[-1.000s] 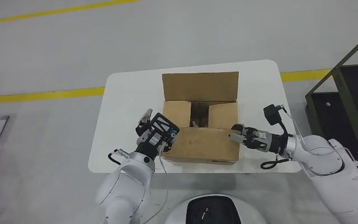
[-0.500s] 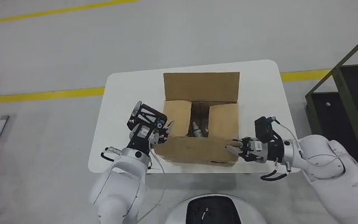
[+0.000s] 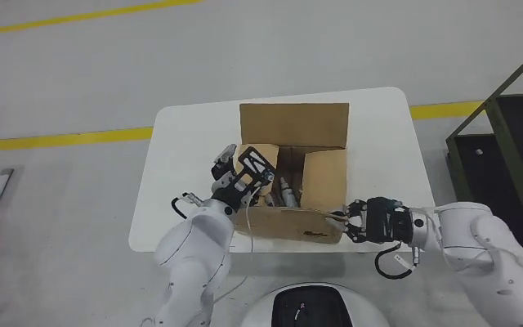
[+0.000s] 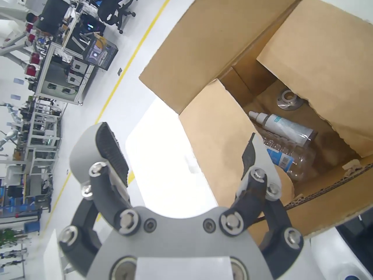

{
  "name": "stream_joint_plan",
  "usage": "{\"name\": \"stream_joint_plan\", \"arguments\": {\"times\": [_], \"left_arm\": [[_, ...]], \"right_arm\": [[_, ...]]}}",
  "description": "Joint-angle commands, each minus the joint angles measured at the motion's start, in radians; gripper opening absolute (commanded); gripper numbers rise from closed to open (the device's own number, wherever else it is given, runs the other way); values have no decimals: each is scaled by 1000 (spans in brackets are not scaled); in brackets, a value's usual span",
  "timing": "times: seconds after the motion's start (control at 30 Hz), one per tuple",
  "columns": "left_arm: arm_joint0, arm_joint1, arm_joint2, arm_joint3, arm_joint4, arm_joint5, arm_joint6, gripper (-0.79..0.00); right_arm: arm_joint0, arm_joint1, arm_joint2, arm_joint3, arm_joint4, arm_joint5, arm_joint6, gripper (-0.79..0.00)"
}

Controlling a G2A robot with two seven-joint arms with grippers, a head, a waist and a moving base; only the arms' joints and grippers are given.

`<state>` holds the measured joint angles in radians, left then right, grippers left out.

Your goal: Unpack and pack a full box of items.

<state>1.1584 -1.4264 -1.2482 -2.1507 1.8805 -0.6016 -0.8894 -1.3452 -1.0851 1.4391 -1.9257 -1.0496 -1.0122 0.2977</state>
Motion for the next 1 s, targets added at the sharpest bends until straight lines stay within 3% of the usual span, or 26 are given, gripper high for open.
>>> {"name": "stream_joint_plan", "arguments": {"times": [0.0,0.1,0.13,0.17,0.37,0.4,0.57,0.83,0.87,0.93,0.97], "left_arm": [[-2,1,10,12,7,-8,-3,0],[-2,3,19,17,5,-34,-5,0],[0,4,19,15,2,-40,-7,0],[2,5,20,13,-3,-49,-9,0],[30,10,20,-25,-77,-124,-40,0],[34,11,19,-34,-90,-131,-49,0],[52,14,15,-76,-174,-149,-91,0],[81,22,6,-126,-292,-166,-142,0],[85,23,6,-133,-307,-161,-146,0],[93,24,9,-145,-342,-154,-156,0],[96,26,12,-151,-352,-157,-166,0]], "right_arm": [[-9,2,-1,4,-90,0,-71,-785],[-21,5,2,18,-175,0,-157,-785],[-26,6,4,25,-197,3,-179,-742],[-32,6,6,33,-213,9,-200,-576],[-61,6,35,77,-195,96,-302,-326],[-63,6,44,82,-173,116,-314,-400],[-87,2,94,109,10,227,-347,-419],[-81,0,109,106,253,257,-327,-471],[-80,0,111,110,276,268,-315,-520],[-75,1,112,111,300,284,-289,-748],[-73,2,106,118,293,292,-254,-785]]}}
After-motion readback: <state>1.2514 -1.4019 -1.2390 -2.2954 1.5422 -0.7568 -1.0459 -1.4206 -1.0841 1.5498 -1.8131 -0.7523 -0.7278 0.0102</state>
